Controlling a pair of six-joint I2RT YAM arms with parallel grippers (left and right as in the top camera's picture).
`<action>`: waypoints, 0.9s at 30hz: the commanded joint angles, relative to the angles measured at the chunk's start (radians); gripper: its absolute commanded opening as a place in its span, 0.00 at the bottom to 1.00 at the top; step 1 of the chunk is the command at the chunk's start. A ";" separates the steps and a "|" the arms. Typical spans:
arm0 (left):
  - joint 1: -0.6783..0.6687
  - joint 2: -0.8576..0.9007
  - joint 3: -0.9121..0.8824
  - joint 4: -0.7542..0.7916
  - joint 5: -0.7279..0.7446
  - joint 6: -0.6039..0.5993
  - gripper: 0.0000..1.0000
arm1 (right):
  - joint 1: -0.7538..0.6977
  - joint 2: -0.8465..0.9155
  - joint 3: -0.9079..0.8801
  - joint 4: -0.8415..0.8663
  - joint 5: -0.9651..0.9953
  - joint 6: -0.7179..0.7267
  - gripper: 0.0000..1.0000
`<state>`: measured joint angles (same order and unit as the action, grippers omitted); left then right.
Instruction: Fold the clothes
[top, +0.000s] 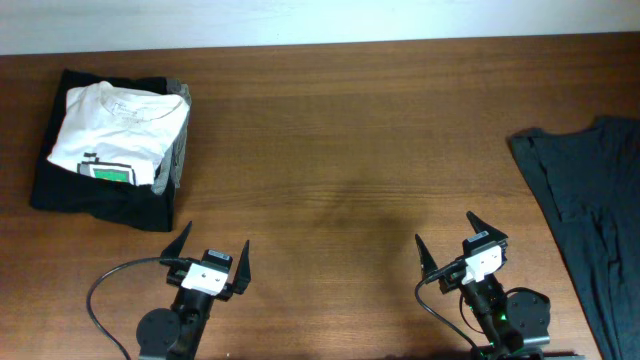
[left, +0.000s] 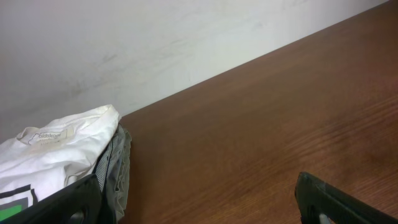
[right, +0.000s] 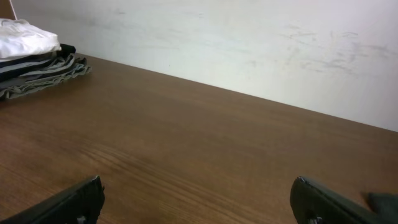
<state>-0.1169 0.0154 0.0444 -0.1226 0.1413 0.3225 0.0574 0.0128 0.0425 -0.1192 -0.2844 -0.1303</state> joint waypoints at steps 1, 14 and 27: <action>-0.005 -0.008 -0.012 0.006 -0.008 0.001 0.99 | -0.005 -0.006 -0.008 0.000 0.008 0.009 0.99; -0.005 -0.008 -0.012 0.006 -0.008 0.001 0.99 | -0.005 -0.006 -0.008 -0.003 0.061 0.008 0.99; -0.005 -0.008 -0.012 0.018 -0.004 0.001 0.99 | -0.005 -0.006 -0.008 -0.003 0.049 0.075 0.99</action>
<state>-0.1169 0.0154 0.0444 -0.1112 0.1410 0.3225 0.0574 0.0128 0.0425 -0.1204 -0.2436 -0.1226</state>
